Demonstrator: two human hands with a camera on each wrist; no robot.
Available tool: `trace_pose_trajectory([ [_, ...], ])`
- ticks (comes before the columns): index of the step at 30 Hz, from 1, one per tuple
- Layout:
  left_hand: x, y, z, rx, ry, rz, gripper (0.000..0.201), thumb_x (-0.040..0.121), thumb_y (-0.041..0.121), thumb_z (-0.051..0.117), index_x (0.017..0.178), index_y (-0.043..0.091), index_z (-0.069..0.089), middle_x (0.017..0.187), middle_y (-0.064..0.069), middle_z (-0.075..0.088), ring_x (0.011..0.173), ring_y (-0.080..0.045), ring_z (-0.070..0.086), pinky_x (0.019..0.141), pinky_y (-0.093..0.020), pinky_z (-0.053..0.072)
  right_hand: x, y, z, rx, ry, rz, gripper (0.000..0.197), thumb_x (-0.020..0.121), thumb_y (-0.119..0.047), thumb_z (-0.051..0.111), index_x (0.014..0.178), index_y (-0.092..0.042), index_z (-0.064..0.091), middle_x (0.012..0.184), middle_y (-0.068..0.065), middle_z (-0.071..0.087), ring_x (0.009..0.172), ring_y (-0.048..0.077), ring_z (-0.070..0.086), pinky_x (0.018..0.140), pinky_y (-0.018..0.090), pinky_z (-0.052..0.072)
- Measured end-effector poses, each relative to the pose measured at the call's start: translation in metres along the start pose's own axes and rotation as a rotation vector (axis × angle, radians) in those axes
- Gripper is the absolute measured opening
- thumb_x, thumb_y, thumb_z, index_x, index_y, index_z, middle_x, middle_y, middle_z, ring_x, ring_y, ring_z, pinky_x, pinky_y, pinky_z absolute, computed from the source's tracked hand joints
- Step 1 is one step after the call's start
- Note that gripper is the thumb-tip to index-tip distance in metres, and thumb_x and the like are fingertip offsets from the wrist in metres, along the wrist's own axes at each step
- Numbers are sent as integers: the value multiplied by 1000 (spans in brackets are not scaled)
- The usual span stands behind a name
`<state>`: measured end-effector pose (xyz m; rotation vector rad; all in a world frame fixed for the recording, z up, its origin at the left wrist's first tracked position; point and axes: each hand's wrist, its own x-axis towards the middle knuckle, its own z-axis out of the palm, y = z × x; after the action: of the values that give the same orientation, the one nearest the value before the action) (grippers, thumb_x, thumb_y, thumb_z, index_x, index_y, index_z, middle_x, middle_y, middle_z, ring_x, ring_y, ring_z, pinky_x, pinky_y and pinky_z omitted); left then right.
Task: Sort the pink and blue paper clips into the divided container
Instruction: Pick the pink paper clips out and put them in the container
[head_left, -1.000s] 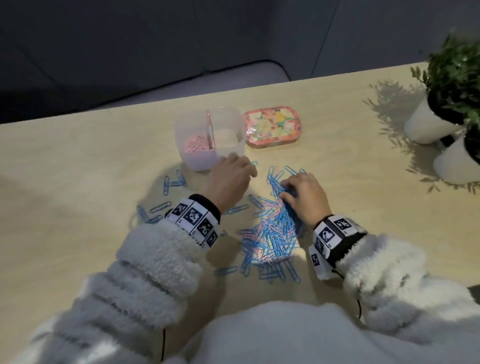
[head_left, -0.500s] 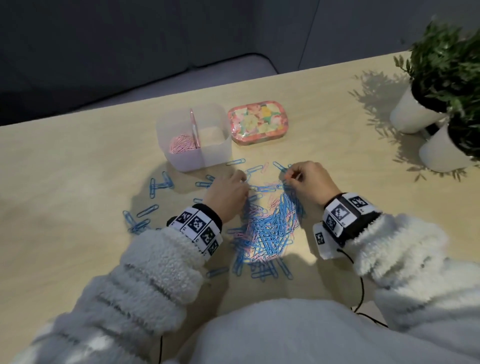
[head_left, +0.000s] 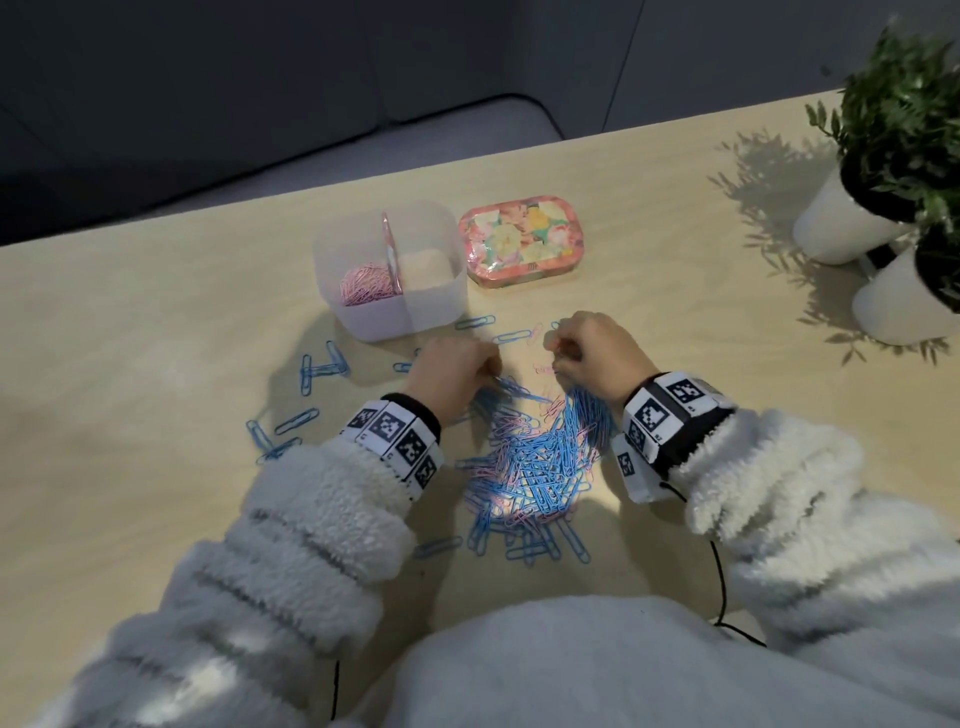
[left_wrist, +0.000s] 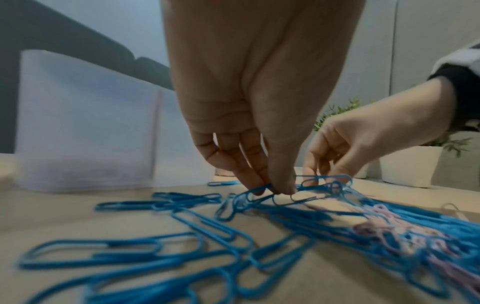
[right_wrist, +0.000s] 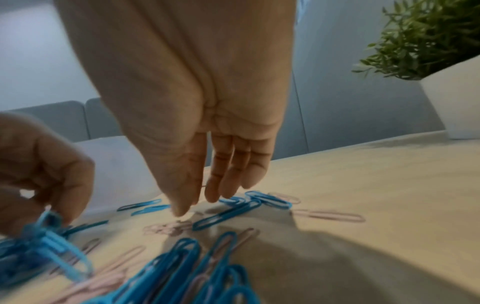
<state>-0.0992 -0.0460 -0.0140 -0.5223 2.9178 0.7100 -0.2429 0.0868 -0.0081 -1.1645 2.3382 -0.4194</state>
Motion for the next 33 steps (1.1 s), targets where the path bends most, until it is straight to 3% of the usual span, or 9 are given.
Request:
trace_pose_trajectory([
  [3,0,-10,-6,-24,45,-45,14,81,9,60,93,11,67,98,-8,71,94,-29,62,79,-32,43,-2,-3,7,-69,-54,-42,11,74,-12,71,84,-8,68,96,12,66,98,30,55,83,39,49],
  [8,3,-3,-1,129,75,-32,21,89,15,50,105,16,63,113,-6,61,106,-30,49,85,-37,36,-8,-9,20,-120,-27,-27,5,77,-12,63,74,-15,66,91,13,66,94,31,57,77,36,49],
  [12,8,22,11,165,-84,93,23,90,25,52,110,22,60,118,0,58,113,-25,47,94,-36,31,-10,-10,19,-8,-50,72,15,76,-9,65,66,-19,60,83,10,70,88,29,62,74,32,47],
  [18,6,17,11,-19,-132,74,15,77,7,62,92,6,63,99,-13,61,93,-30,59,82,-38,45,-11,-7,25,43,-14,91,16,76,-4,61,72,-17,52,86,14,68,87,33,62,77,38,51],
  [21,0,3,5,-75,-161,16,15,73,1,63,88,5,64,96,-11,66,90,-28,62,76,-29,42,-10,-3,23,179,-43,125,15,74,1,56,70,-13,57,72,8,66,79,30,65,74,35,52],
  [24,-3,-4,0,-98,-136,-9,12,78,6,63,90,7,64,97,-10,67,90,-26,61,73,-26,39,-11,3,12,357,-21,137,18,75,1,56,66,-13,62,67,8,67,63,17,61,68,26,51],
  [28,2,5,3,-48,-108,37,16,84,7,57,98,8,65,102,-13,61,93,-29,59,82,-36,46,-14,4,0,687,59,240,23,89,0,50,71,-12,57,66,2,57,59,12,54,58,21,48],
  [31,8,10,8,0,-151,52,15,82,4,56,94,7,65,101,-12,60,95,-30,58,82,-39,46,-19,1,-1,922,2,340,27,92,1,38,72,-13,50,64,6,55,48,10,57,44,23,41],
  [33,9,10,10,29,-152,47,12,84,8,56,93,7,64,101,-12,60,96,-30,58,83,-40,46,-23,0,1,913,-37,307,23,90,0,40,74,-11,52,63,5,54,46,11,52,40,21,37],
])
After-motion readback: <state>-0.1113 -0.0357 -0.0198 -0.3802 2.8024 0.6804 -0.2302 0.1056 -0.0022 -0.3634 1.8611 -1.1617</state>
